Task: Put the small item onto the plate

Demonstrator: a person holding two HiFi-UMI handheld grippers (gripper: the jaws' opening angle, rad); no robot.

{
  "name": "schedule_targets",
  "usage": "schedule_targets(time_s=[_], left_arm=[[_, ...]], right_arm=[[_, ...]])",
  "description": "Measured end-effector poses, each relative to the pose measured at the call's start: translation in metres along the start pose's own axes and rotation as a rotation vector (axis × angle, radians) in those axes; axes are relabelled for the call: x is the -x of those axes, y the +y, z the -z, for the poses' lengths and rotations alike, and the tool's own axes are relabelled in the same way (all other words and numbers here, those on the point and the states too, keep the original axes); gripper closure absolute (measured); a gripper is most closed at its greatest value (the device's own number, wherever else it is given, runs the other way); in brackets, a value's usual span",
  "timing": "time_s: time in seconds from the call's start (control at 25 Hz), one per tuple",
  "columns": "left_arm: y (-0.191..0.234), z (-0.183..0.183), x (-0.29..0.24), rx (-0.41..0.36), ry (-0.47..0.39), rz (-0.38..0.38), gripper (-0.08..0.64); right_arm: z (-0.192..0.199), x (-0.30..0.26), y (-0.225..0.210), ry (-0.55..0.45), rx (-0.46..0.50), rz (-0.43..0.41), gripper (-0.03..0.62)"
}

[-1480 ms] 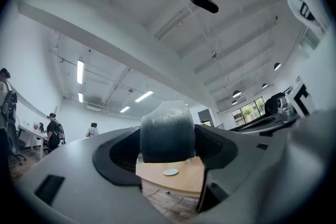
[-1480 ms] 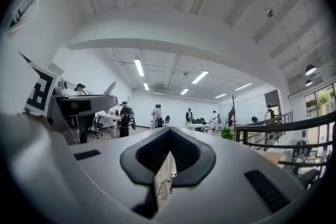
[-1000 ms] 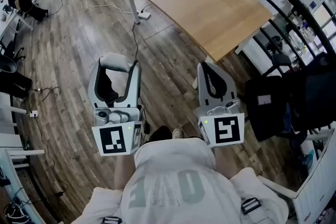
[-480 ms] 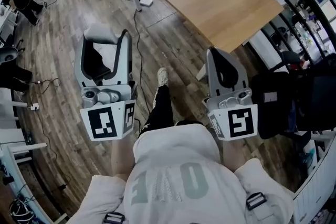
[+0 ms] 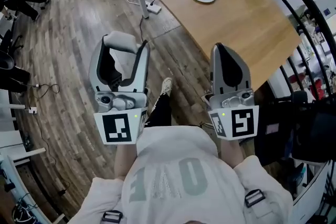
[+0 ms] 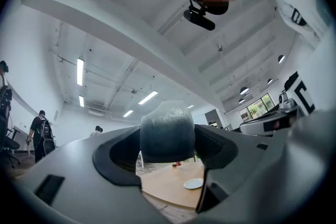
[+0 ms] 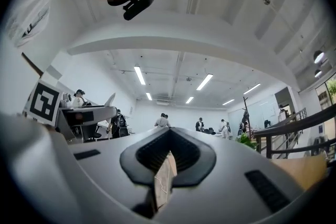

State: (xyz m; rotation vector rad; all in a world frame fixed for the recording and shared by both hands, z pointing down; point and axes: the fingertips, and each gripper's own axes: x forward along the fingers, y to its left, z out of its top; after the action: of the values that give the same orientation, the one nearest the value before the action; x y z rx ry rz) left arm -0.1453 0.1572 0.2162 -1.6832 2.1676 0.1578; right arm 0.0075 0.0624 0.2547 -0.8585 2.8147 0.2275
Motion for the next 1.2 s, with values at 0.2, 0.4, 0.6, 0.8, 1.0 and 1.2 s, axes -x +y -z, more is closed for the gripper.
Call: schedule_targets(time_s=[0.2,0.4,0.6,0.8,1.0,1.2], left_arm=[[0.058,0.039,-0.092,0.044,0.01,0.029,0.249],[0.098,0.069,-0.182,0.078,0.006,0.079,0.249],[0.097,0.08,-0.241,0.031,-0.025,0.139,0.249],[0.075,0.093,-0.28,0.086,-0.011,0.201,0.249],[0.04,0.099,-0.313,0.1,-0.007,0.251,0.249],[0.013,0.101,-0.342,0.088,-0.022,0.28,0.249]], right_arm=[[0.018,-0.109,-0.012,0.041,-0.011,0.003,0.575],[0.027,-0.198,-0.026,0.067,0.006,0.024,0.575],[0.04,-0.241,-0.052,0.095,0.053,0.098,0.575],[0.028,-0.261,-0.083,0.044,0.038,0.176,0.575],[0.029,-0.261,-0.129,0.034,0.036,0.223,0.575],[0.028,-0.265,-0.163,0.02,0.042,0.242,0.575]])
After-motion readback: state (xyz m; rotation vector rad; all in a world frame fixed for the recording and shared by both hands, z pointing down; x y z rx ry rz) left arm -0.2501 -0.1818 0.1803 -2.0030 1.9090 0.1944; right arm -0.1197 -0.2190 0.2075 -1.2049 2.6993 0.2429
